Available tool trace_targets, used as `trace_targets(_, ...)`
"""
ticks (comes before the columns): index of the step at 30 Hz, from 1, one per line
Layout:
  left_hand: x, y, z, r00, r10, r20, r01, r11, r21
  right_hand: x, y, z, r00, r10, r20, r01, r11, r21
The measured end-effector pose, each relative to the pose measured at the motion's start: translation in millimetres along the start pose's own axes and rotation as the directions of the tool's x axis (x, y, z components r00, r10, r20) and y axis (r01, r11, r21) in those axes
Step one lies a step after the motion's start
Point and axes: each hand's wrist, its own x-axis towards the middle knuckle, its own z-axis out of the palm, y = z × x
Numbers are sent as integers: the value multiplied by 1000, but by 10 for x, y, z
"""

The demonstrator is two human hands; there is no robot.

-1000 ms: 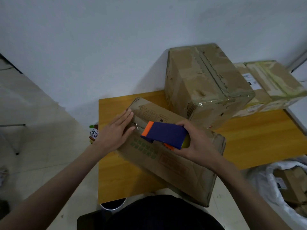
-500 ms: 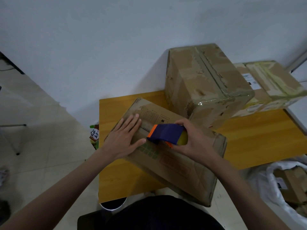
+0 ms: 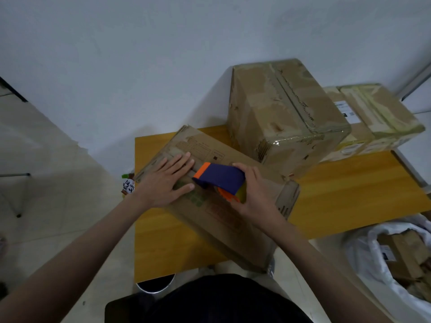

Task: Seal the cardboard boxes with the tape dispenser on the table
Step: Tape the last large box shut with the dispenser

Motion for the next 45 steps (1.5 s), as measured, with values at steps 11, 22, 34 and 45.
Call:
trace_targets(11,53,-191,-72,998,-12,63,14,1000,-28,-133,38,-82,999,-45,-17,45,998,31)
trace_targets(22,39,-192,-61,998,0,-62,-6,995,-95,-630,175,-598,993,-18,-119,31,994,106)
trace_targets(34,31,-88,-36,979,-196,-59,196,981,-3,-444,193,-566,998,-55,22,55,998,-3)
trace_targets(45,-115,661,123,1000,25,6,-25,1000,-2,-336,198,-566,998,-53,26,53,999,-13)
